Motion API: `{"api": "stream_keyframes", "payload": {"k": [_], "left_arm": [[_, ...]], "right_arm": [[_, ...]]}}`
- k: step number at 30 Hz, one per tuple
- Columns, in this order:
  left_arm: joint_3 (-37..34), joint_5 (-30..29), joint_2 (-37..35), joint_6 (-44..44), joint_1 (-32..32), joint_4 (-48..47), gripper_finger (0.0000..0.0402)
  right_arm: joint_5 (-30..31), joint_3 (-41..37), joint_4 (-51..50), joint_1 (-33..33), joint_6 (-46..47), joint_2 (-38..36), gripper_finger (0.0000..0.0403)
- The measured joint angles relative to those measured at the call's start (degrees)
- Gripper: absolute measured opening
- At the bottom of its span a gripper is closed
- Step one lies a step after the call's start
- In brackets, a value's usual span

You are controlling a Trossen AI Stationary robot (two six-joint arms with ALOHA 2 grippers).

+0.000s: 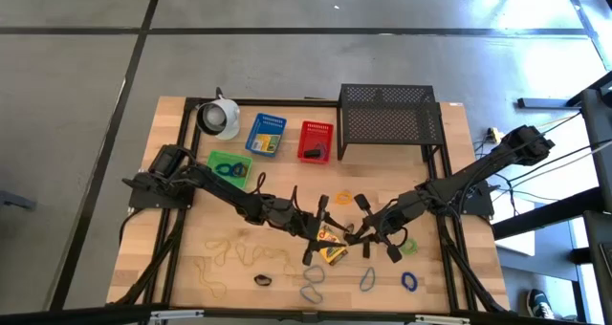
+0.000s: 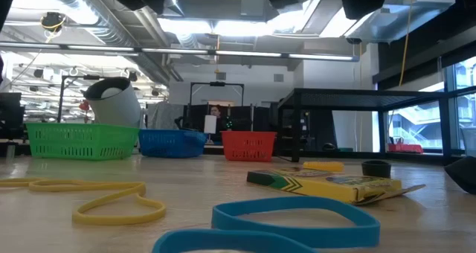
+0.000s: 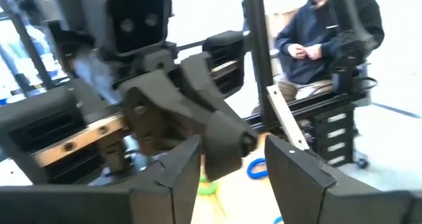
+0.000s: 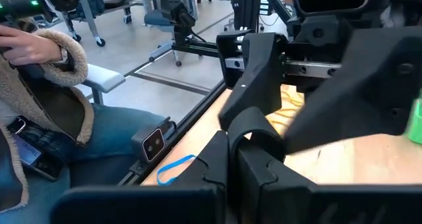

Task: Pick & Place Office Desk Supplies
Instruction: Put the black rubber band into the red bin

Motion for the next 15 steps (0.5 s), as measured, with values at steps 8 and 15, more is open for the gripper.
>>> {"api": "stream_keyframes", "payload": {"k": [8,15], "left_arm": [[0.0,2.5,0.0,-0.1,0.0,0.0,0.0115],[0.1,1.0,0.0,-1.9,0.0,0.5,0.0119]], "right_arm": [[0.0,0.0,0.2,-0.9,0.4,0.0,0.0011],[0.0,0.0,0.2,-0.9,0.5,0.0,0.0011]]}}
